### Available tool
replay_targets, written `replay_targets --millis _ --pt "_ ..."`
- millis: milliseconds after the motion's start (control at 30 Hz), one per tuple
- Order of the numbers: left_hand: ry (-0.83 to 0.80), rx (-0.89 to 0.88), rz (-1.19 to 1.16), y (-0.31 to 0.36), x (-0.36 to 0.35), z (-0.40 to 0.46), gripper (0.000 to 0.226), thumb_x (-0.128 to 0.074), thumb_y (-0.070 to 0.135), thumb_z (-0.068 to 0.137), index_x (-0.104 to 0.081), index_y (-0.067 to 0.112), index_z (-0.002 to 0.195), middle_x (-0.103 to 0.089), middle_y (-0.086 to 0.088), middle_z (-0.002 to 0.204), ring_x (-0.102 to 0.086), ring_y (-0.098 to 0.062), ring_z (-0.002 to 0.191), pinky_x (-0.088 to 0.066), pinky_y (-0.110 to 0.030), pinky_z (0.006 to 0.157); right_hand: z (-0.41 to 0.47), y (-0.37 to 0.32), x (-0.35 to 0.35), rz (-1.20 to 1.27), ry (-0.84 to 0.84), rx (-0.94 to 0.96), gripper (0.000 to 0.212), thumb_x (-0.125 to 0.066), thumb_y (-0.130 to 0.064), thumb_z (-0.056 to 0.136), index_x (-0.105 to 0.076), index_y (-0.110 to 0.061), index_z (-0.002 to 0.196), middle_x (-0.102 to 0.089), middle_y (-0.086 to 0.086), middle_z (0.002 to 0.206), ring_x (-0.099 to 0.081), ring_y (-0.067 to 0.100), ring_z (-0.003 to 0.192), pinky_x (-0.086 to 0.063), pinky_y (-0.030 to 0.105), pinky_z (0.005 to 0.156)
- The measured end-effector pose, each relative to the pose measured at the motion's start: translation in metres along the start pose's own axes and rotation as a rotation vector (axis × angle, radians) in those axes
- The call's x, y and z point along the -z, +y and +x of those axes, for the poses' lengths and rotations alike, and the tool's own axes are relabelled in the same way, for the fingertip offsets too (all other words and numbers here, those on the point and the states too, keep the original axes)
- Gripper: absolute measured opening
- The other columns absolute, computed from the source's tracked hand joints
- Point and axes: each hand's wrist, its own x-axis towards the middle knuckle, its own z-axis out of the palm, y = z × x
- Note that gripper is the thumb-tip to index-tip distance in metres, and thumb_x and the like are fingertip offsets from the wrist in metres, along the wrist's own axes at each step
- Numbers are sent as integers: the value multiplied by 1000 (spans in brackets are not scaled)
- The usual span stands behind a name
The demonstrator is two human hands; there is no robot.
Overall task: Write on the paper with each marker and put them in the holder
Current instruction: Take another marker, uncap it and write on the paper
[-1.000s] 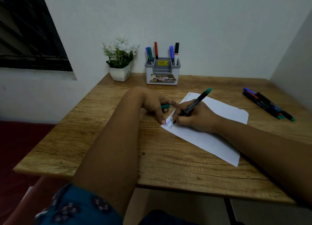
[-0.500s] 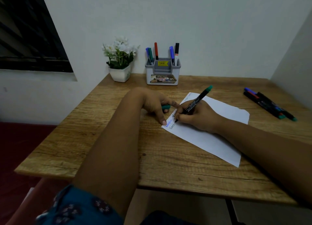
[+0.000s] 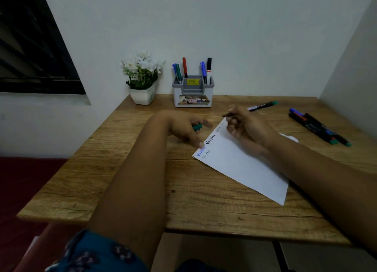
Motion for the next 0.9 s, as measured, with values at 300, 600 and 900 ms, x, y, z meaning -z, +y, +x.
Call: replay_targets --millis 300,600,900 --pt "372 -344 -1367 26 -8 14 24 -32 -2 99 -49 3 117 -59 -16 105 -66 -29 96 -57 -37 78 -11 -17 10 -242 -2 308 16 -64 -28 92 -56 -19 82 -53 -5 66 -48 9 64 -46 23 67" --pt "430 -333 -1602 39 -21 24 22 -28 1 103 -42 0 120 -54 -28 131 -51 -34 128 -47 -39 95 -15 -9 7 -570 -101 513 22 -44 -17 95 -62 -27 102 -72 -11 101 -69 15 98 -56 33 84" --pt "468 -371 -1559 44 -26 28 14 -34 -4 100 -46 -2 104 -58 -23 103 -65 -28 92 -54 -40 91 -15 -7 10 -913 -115 856 15 -59 1 92 -62 -11 100 -61 -20 91 -59 -15 88 -42 2 75"
